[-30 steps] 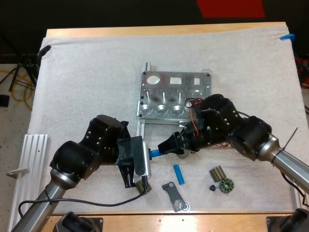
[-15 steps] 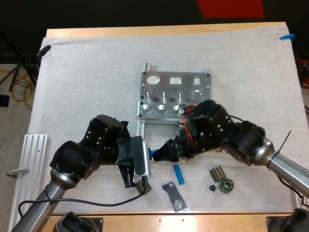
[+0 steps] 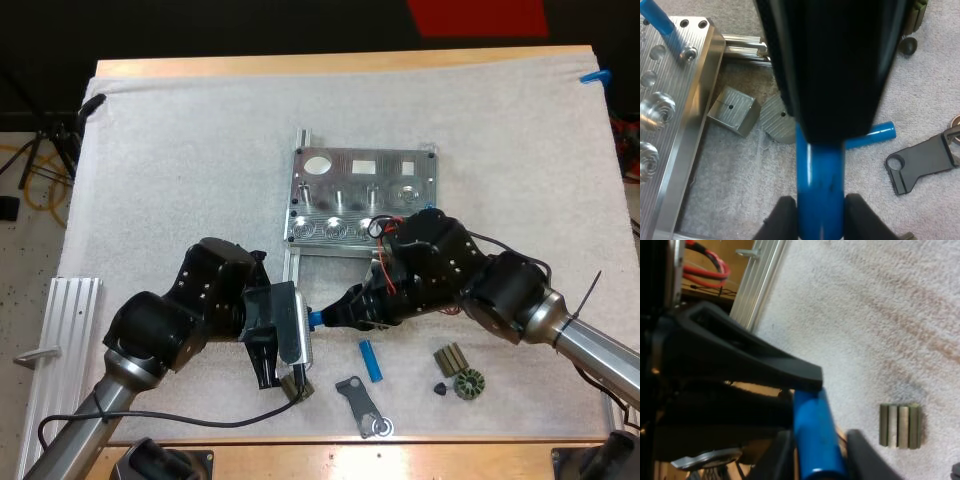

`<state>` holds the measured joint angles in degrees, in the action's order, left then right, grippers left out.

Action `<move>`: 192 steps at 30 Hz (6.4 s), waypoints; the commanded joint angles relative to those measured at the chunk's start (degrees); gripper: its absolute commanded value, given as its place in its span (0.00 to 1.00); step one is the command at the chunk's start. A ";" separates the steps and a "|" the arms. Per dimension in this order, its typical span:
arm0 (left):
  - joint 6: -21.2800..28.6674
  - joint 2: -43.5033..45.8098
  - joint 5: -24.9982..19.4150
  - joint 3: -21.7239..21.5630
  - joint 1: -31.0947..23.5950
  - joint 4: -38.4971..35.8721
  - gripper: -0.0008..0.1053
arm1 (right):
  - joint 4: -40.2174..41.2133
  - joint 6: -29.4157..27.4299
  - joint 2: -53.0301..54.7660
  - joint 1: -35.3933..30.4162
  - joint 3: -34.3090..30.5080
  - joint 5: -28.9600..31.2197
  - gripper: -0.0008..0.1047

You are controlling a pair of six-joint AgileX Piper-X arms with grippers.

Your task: Load cells from right to left

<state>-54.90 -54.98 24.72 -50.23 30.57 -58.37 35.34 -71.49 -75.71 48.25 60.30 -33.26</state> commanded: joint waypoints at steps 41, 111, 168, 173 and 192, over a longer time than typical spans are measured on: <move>-27.49 6.09 -12.19 -0.04 -0.12 -7.37 0.66 | 17.88 -22.63 2.26 -0.06 1.20 12.67 0.12; -45.10 15.03 -19.85 -0.04 -0.12 3.07 0.66 | 47.64 -47.50 -26.55 -12.05 43.26 34.72 0.12; -45.10 15.03 -19.85 -0.04 -0.12 2.94 0.66 | 41.69 -50.84 -39.21 -12.05 43.43 42.80 0.12; -45.10 15.03 -19.85 -0.04 -0.12 2.94 0.66 | 40.46 -50.84 -39.21 -12.05 43.43 42.80 0.12; -45.10 15.03 -19.85 -0.04 -0.12 2.94 0.66 | 39.86 -50.84 -40.72 -12.05 42.71 45.00 0.12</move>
<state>-99.91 -40.06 5.65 -50.19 30.57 -56.02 75.78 -122.10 -115.53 36.27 103.07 11.47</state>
